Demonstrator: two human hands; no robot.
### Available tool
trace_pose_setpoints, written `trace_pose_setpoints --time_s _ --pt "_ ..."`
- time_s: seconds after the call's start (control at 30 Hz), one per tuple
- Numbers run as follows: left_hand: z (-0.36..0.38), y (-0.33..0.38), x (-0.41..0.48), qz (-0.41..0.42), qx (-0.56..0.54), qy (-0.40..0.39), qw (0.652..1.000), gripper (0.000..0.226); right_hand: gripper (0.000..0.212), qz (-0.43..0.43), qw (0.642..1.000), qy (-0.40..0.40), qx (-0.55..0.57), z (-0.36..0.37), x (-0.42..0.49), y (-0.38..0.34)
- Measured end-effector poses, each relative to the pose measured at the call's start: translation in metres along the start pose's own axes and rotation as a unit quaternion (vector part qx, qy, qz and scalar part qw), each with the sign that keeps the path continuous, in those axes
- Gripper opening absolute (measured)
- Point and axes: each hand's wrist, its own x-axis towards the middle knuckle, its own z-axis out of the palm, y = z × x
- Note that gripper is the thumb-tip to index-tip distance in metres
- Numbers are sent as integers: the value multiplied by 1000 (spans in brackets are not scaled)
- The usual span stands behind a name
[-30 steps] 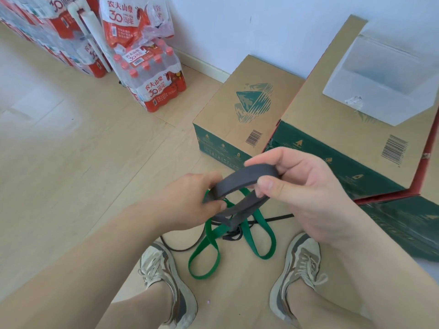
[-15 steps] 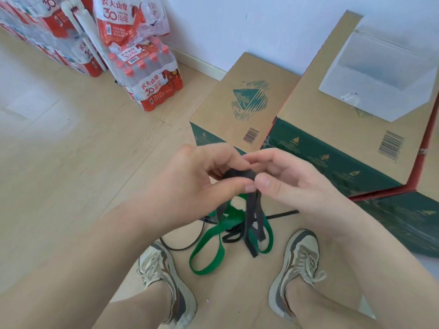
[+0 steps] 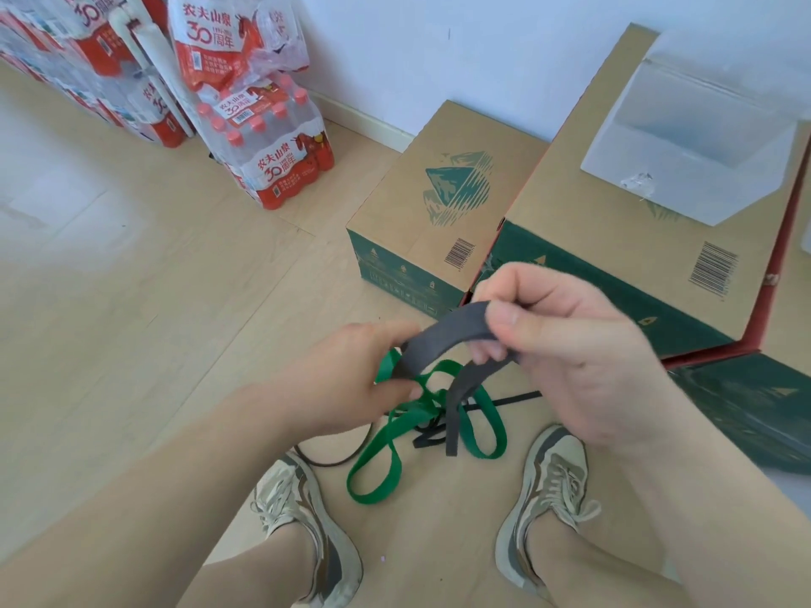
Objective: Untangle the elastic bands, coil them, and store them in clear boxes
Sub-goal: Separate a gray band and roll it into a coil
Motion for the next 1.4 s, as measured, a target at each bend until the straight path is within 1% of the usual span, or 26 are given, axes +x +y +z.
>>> trace_pose_setpoints --time_s 0.07,0.13,0.17,0.2,0.27,0.33,0.37,0.4,0.47,0.5,0.53,0.57,0.63,0.67,0.73,0.77,0.83,0.9,1.0,1.1,1.17,1.23,1.3,1.33,1.4 --pt "-7 -4 -1 -15 0 17 1000 21 20 5 998 68 3 -11 0 -2" --pt "-16 -9 -3 -7 -6 45 999 22 20 28 987 131 -88 -24 0 -1" --pt "-20 -10 -5 5 -17 63 998 24 21 56 976 143 -153 -31 -2 0" --pt "-24 -9 -8 19 -35 78 996 26 22 93 963 137 -213 -38 -4 -1" --pt "-30 -1 -13 49 -83 92 991 32 26 173 936 83 -295 -48 -4 3" --pt "-32 9 -18 71 -113 97 986 44 25 237 914 34 -327 -50 0 10" --pt "-32 14 -20 85 -114 98 985 49 21 252 911 18 -327 -47 1 11" --pt "-30 19 -21 102 -100 97 985 51 22 242 920 7 -307 -42 2 11" --pt "-24 30 -20 137 -53 84 986 54 18 164 964 0 -210 -33 3 11" --pt "-21 34 -18 148 -38 75 985 52 21 129 977 -5 -169 -27 2 10" --pt "-20 36 -17 150 -29 70 986 50 27 110 981 -12 -161 -22 -1 8" --pt "-19 38 -15 142 -28 68 987 49 29 104 978 -20 -182 -20 -2 10" --pt "-20 38 -13 111 -42 60 991 52 25 111 967 -38 -227 -16 0 12" --pt "-21 37 -13 106 -50 54 992 52 26 111 967 -41 -226 -15 1 12" --pt "-21 36 -14 117 -64 45 990 52 34 108 973 -36 -202 -13 4 11" --pt "-20 36 -16 124 -67 44 989 52 34 105 975 -38 -193 -12 4 9" --pt "-18 37 -19 128 -56 48 989 53 27 105 973 -57 -199 -11 5 9" --pt "-15 37 -19 124 -46 60 989 53 28 107 973 -65 -196 -8 5 11" --pt "-7 30 -13 106 -81 86 987 46 30 72 990 -38 -117 -1 3 14" --pt "1 21 -6 82 -34 58 994 38 25 26 999 -13 -21 -1 3 11" --pt "3 14 -4 65 -8 39 997 37 25 17 1000 -13 11 -9 2 8" --pt "-2 6 -3 47 26 42 998 26 24 29 999 1 -19 -20 1 8" --pt "-9 -2 -4 32 31 61 997 21 28 63 992 16 -112 -33 -2 10" --pt "-12 -4 -5 26 20 72 997 24 30 91 982 16 -163 -38 -3 11" --pt "-18 -2 -8 12 -19 100 995 36 32 166 952 4 -256 -46 -6 10"
